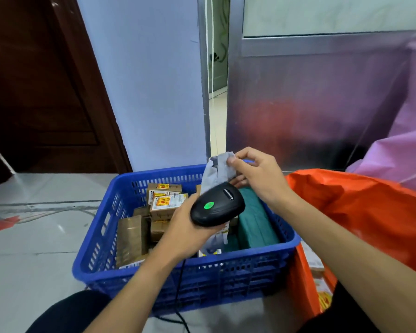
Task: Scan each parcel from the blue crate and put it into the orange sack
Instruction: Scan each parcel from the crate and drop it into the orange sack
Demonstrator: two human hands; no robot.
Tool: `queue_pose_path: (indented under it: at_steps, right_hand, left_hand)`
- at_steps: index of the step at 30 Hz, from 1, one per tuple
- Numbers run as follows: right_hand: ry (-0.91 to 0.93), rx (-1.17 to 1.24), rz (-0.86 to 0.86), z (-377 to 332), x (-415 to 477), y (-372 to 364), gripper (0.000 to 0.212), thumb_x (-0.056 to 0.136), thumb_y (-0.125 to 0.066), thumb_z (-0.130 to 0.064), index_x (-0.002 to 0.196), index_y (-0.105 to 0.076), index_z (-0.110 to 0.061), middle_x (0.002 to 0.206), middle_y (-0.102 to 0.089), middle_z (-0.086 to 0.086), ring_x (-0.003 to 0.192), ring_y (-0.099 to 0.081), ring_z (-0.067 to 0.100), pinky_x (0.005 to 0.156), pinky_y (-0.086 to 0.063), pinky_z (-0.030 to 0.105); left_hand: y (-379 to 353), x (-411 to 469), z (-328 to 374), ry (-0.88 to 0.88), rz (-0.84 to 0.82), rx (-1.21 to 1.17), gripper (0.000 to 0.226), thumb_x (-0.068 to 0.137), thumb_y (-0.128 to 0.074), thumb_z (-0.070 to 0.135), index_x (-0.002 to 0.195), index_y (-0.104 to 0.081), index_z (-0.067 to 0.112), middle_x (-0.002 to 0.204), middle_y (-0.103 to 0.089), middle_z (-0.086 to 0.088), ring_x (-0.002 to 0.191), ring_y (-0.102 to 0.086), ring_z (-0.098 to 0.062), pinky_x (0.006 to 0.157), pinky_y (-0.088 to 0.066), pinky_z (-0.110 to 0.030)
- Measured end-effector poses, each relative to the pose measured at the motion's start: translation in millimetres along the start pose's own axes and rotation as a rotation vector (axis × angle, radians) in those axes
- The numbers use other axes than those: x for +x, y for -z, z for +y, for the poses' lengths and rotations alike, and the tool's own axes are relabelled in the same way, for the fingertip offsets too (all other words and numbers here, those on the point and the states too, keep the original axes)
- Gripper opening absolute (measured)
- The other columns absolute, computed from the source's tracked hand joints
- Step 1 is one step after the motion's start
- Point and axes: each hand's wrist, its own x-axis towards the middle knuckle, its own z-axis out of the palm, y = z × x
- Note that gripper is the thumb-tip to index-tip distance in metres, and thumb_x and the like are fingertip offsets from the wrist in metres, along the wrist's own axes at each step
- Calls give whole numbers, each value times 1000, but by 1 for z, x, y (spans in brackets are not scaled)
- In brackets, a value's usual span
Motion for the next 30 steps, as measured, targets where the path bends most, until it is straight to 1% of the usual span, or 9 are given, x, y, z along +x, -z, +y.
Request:
queue_pose_path:
  at_steps: [5, 9, 13, 15, 17, 19, 22, 25, 30]
  right_hand:
    - [-52, -19, -109, 6, -1, 10, 6, 99, -63, -3, 104, -64, 2, 81, -66, 16, 62, -66, 14, 62, -57, 23]
    - [-113, -130, -144, 20, 2, 21, 14, 101, -62, -10, 115, -64, -10, 102, -77, 14, 82, -75, 22, 73, -61, 30]
    - [-69, -641, -193, 41, 9, 42, 28, 100, -64, -29, 126, -60, -20, 110, -76, -1, 101, -71, 18, 92, -56, 38]
    - [-91, -772, -250, 46, 8, 48, 42, 98, -65, -40, 135, -56, -21, 122, -70, -4, 111, -66, 15, 99, -52, 36]
    - [-142, -779, -296, 47, 5, 51, 57, 95, -67, -50, 142, -49, -23, 128, -63, -4, 118, -62, 14, 103, -50, 35]
    - [-204, -706, -324, 45, 1, 52, 66, 91, -67, -59, 144, -47, -24, 129, -61, -7, 118, -61, 13, 100, -49, 31]
    - [-259, -585, -369, 38, -4, 57, 56, 88, -67, -63, 129, -61, -25, 119, -70, -12, 106, -68, 8, 91, -52, 25]
    - [-284, -489, -413, 33, -8, 62, 34, 91, -71, -51, 112, -72, -25, 99, -78, -10, 88, -74, 7, 79, -55, 22]
    - [-256, -400, -317, 30, -7, 68, 20, 91, -76, -33, 104, -74, -17, 96, -78, 5, 79, -70, 14, 75, -52, 30]
  left_hand:
    - [-1, 14, -6, 64, 79, 3, 33, 82, -88, 15, 108, -73, 29, 91, -77, 10, 78, -68, 4, 66, -50, -15]
    - [-2, 27, -7, 114, 180, -36, 22, 84, -85, 10, 91, -73, 27, 69, -74, 10, 56, -61, -1, 54, -48, -17]
    - [8, 41, 0, 163, 371, -231, 25, 85, -86, 14, 103, -74, 26, 87, -77, 11, 74, -70, 6, 64, -53, -13]
    - [15, 49, 3, 213, 462, -374, 28, 84, -86, 18, 110, -77, 22, 97, -81, 4, 94, -75, -8, 80, -56, -26]
    - [21, 56, 4, 250, 519, -529, 27, 86, -82, 13, 113, -78, 16, 101, -82, 1, 101, -77, -17, 82, -59, -33]
    - [25, 60, 4, 280, 538, -635, 24, 89, -78, 11, 113, -79, 11, 103, -82, -4, 99, -78, -18, 83, -60, -36]
    - [29, 64, 2, 310, 545, -775, 31, 90, -75, 12, 121, -76, 9, 111, -80, -8, 100, -78, -19, 84, -61, -39]
    - [29, 66, 0, 343, 557, -888, 36, 91, -75, 12, 126, -73, 5, 114, -79, -11, 108, -76, -26, 87, -62, -43]
    - [25, 60, -1, 378, 474, -800, 23, 90, -75, 11, 113, -74, 9, 107, -81, -10, 101, -78, -23, 68, -61, -34]
